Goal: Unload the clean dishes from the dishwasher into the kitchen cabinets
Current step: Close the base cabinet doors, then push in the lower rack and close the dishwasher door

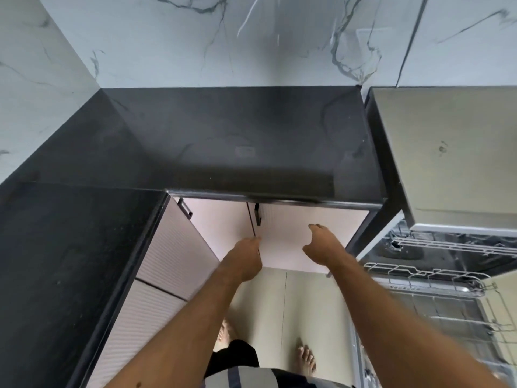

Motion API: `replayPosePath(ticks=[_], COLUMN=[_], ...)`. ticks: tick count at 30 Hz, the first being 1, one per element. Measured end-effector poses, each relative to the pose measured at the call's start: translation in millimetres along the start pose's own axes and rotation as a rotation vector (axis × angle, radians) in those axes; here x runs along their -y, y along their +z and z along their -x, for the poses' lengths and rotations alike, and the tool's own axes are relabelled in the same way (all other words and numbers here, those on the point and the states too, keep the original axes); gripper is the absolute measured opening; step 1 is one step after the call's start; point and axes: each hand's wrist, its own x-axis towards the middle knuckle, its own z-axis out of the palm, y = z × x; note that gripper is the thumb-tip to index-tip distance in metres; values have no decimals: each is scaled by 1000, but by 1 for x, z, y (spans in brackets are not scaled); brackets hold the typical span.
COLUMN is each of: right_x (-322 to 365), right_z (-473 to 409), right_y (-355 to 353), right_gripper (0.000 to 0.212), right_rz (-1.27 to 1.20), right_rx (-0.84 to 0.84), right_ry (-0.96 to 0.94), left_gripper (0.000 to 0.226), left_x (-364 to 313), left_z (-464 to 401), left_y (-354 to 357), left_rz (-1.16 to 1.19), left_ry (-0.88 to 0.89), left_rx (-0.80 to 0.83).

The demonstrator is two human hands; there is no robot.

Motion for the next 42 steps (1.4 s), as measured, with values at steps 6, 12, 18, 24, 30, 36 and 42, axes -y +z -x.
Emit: replayPosePath(ticks=[6,12,18,24,30,36,42], right_x=[-27,-43,-63,-86,-127,-192,-277], right_z=[40,85,138,212,277,334,401], right_y=[22,36,72,84,66,48,37], right_gripper=[72,70,64,64,70,66,70], right_rz=[58,42,34,-17,-94,-118,-105], right_rx=[-11,-119,-170,-257,-349,-396,-361], right_ry=[-43,38,85,174,275,289,292], left_gripper=[60,58,58,59,59,54,62], left_x=[-5,-4,2,-10,-54,-117,-180], left_z=[27,52,78,124,157,187,233], left_y=[27,47,75,112,137,172,245], left_rz=[-131,-106,-74,-110,-139,-117,-83], left_ry=[137,247,325,428,571,634,594], left_rx=[-30,27,24,70,15,-33,-16])
